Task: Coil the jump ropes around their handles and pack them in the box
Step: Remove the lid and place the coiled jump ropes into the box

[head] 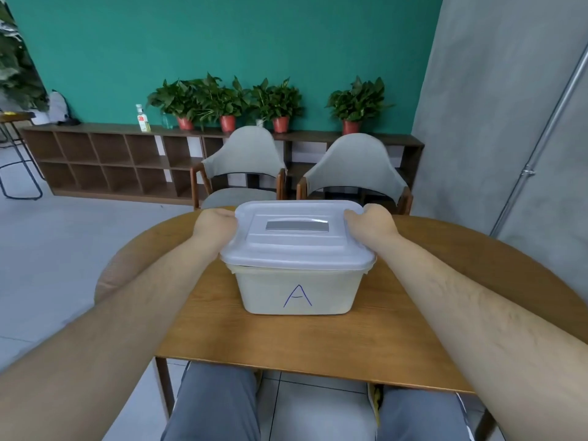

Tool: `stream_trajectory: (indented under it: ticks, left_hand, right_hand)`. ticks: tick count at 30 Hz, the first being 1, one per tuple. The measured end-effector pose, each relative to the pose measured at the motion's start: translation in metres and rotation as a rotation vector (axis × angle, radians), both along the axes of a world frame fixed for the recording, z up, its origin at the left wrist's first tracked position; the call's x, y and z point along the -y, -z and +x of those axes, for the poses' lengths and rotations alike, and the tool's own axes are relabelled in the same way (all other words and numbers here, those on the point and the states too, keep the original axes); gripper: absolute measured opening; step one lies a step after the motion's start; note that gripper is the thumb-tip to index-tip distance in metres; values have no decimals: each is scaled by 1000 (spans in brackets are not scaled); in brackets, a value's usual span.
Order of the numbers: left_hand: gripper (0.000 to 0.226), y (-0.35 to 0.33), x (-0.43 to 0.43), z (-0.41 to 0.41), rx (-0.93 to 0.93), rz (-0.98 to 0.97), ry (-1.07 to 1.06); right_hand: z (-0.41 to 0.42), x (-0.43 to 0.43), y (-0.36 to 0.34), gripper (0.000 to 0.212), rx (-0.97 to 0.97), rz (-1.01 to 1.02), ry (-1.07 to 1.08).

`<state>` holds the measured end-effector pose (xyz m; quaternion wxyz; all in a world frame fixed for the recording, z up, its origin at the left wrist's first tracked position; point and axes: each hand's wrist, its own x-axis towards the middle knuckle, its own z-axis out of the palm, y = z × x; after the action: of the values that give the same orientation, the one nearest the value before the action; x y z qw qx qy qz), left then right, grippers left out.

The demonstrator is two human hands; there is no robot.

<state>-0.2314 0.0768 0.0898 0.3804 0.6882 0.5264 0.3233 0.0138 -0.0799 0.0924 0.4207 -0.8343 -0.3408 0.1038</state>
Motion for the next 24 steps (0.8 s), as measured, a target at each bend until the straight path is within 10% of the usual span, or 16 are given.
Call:
stream_trajectory:
  ticks: [5,10,19,24]
  left_hand:
    - [35,5,-10,16,-216,78,-42]
    - [94,6,0,31,-539,184,-59]
    - [59,12,-1,42,-666,142,296]
    - [79,21,3,40,-733,184,297]
  right_hand:
    - [12,-15,6,49,93,-167,18]
    - [11,-23,17,78,212,-336,9]
    - [12,-26,23,99,142,-388,-31]
    - [8,-23,31,92,111,-364,-13]
